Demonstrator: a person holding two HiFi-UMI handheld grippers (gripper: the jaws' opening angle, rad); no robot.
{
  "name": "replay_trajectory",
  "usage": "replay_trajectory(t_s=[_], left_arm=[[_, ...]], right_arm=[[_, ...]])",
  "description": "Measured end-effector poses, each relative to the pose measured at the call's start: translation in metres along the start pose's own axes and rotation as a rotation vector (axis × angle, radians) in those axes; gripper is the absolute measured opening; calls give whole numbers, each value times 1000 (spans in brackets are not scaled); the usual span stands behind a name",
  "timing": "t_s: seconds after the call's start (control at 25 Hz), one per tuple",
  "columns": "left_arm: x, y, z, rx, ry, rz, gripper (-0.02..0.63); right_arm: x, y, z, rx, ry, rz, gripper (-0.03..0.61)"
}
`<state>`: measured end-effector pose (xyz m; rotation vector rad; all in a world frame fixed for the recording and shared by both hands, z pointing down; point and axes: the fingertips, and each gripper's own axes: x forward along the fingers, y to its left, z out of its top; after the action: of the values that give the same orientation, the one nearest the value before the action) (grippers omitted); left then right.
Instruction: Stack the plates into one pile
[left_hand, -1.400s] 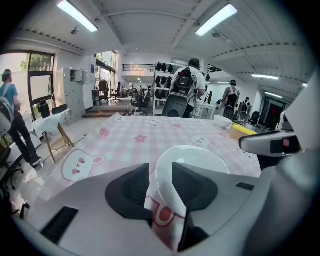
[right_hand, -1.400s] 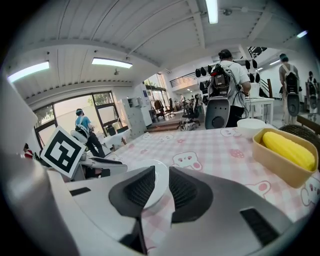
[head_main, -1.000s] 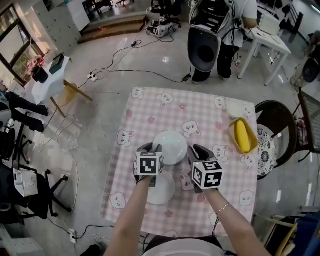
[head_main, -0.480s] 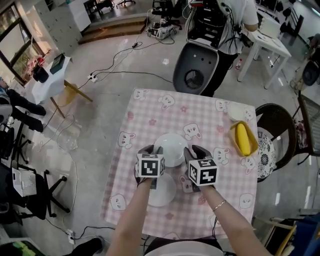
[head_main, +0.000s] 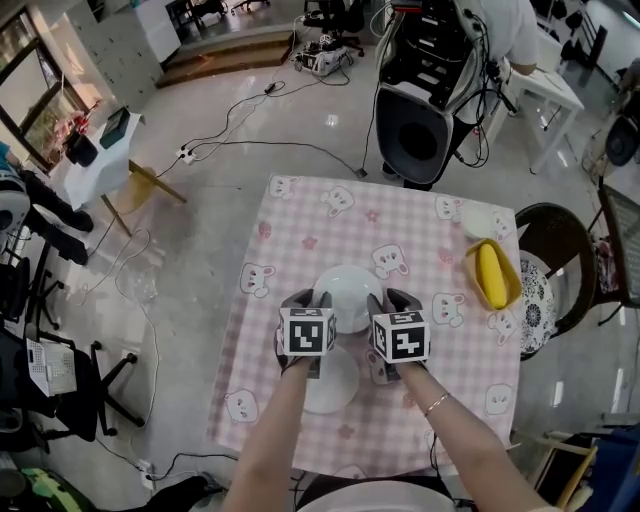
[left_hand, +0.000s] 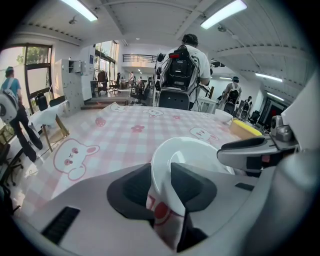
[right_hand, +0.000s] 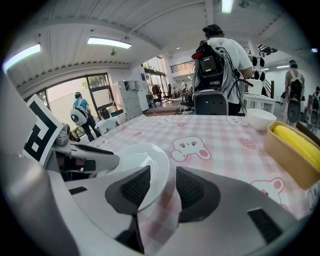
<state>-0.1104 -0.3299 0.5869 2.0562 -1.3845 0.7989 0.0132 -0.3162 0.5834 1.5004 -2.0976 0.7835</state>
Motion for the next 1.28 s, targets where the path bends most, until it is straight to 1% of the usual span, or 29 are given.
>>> replay_trajectory(t_s=[0.28, 0.44, 0.6, 0.72, 0.88, 1.0, 1.16, 1.28], left_arm=[[2, -1, 3, 6, -6, -1, 143], [3, 2, 4, 9, -5, -3, 143], [3, 5, 5, 13, -6, -4, 143], [0, 2, 3, -2, 11, -11, 140], [-5, -3, 2, -8, 18, -17, 132], [-10, 0, 7, -10, -4, -11, 119], [-26, 4, 18, -28, -56, 4, 97], [-40, 0, 26, -32, -86, 7, 91]], right_arm=[[8, 1, -4, -58, 75, -30, 158], [12, 5, -3, -73, 85, -22, 144], [13, 7, -1, -70, 84, -16, 140], [9, 6, -2, -69, 80, -9, 137], [3, 2, -3, -26, 66, -4, 126], [1, 3, -2, 6, 54, -8, 110], [-8, 9, 4, 16, 22, -13, 91], [-20, 9, 13, 29, -14, -18, 78]])
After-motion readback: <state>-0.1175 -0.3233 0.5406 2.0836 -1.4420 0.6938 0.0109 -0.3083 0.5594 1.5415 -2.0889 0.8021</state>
